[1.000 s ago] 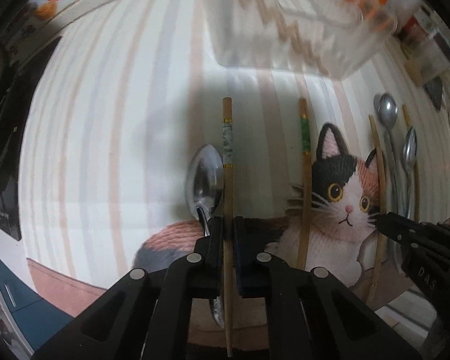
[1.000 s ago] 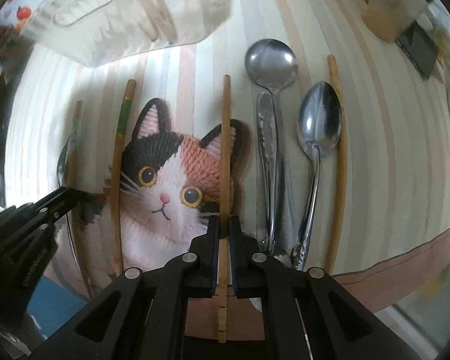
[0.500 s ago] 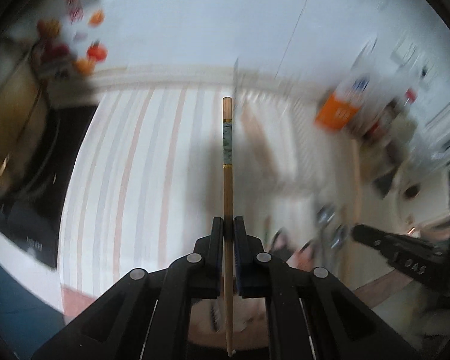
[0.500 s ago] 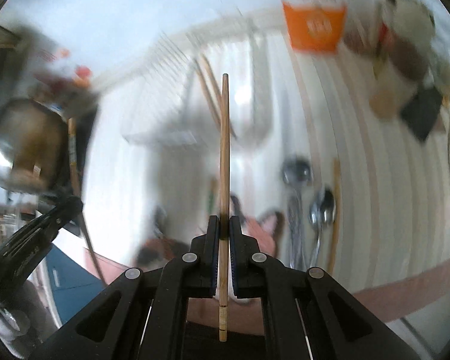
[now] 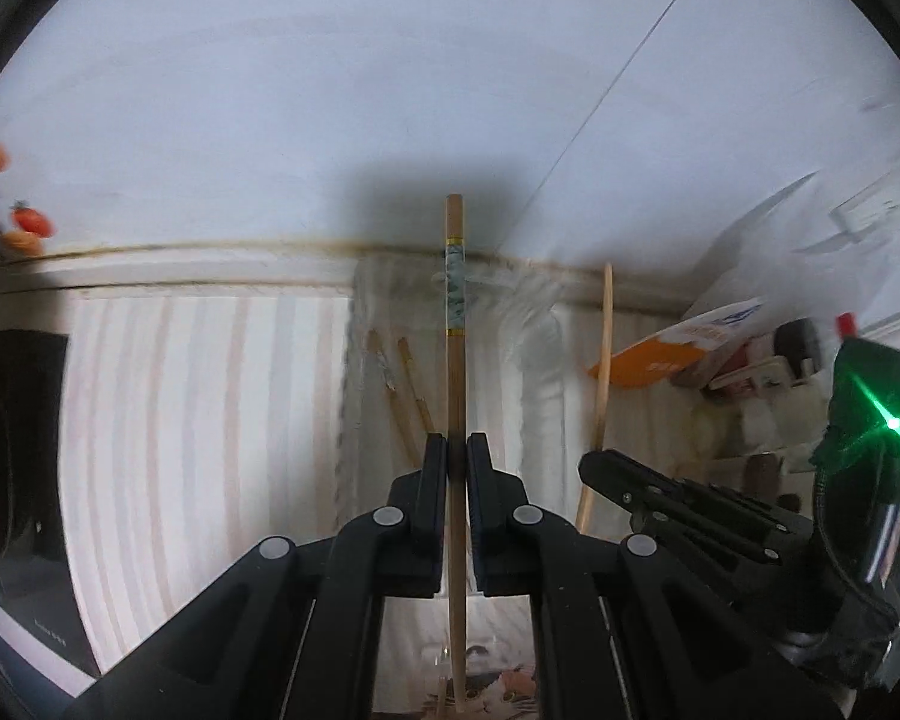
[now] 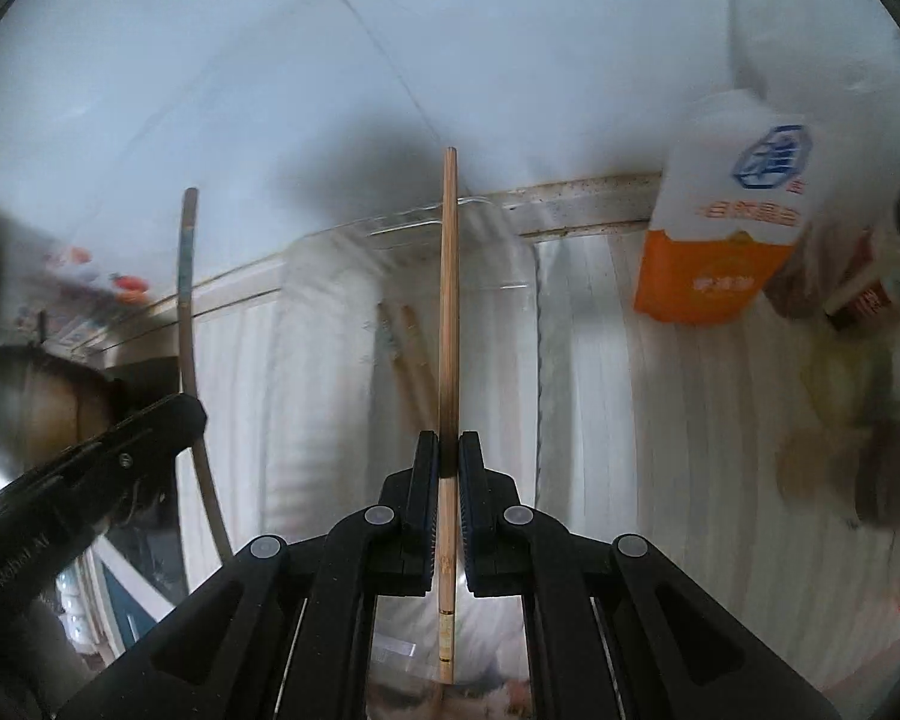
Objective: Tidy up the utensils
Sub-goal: 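Lift both held chopsticks and carry them over the basket, then open both tools to release the chopsticks into the basket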
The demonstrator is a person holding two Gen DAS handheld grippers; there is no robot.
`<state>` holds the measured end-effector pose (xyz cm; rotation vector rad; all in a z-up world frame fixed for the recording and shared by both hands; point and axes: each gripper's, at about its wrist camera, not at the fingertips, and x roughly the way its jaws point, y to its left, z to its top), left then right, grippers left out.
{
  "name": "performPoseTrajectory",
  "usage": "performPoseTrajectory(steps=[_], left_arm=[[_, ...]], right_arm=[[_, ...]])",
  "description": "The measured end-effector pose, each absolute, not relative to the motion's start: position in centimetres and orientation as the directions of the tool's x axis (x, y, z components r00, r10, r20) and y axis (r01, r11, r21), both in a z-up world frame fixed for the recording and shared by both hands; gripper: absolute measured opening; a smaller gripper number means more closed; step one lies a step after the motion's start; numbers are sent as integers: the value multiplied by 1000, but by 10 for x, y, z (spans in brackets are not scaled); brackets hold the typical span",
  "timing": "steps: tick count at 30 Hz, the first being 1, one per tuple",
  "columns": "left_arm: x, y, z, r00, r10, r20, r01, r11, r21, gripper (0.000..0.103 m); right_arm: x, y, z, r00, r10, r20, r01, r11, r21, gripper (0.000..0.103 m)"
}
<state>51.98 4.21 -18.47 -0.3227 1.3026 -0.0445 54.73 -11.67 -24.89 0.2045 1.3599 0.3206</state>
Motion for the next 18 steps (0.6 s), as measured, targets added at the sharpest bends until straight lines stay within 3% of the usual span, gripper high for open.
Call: performPoseTrajectory(steps=[6,8,9,12,13,15,16,17,18], left_arm=[[539,36,-223,161,-190,-968,-163,963,-216,6],[535,36,-221,156,-194,-968,-163,962,-219,8],[532,36,-217,162,-193,-968,-158,963,-218,10],[519,36,-197,210,-124,-970,-147,977,-157,13],[512,37,-190,237,-102,-966,-151,978,-140,21],[495,39,-173,305,-43,-951,-166,981,-98,50],[488,40,-167,332,-15,-943,-173,982,-77,76],[478,41,-158,372,20,-928,-188,981,-54,92],[465,43,-149,419,56,-906,-205,978,-35,95]], right_arm=[[560,-112,-289,66,324,-944,-99,943,317,8],[561,-115,-295,53,329,-943,-91,942,324,29],[561,-119,-293,65,333,-941,-86,941,328,44],[553,-133,-272,133,310,-941,-85,950,301,47],[546,-142,-262,165,295,-941,-82,955,285,47],[533,-159,-241,216,272,-938,-79,962,261,47],[523,-167,-230,243,255,-936,-72,967,245,47],[515,-173,-222,262,244,-934,-67,970,235,47],[503,-182,-216,285,233,-930,-66,973,223,48]])
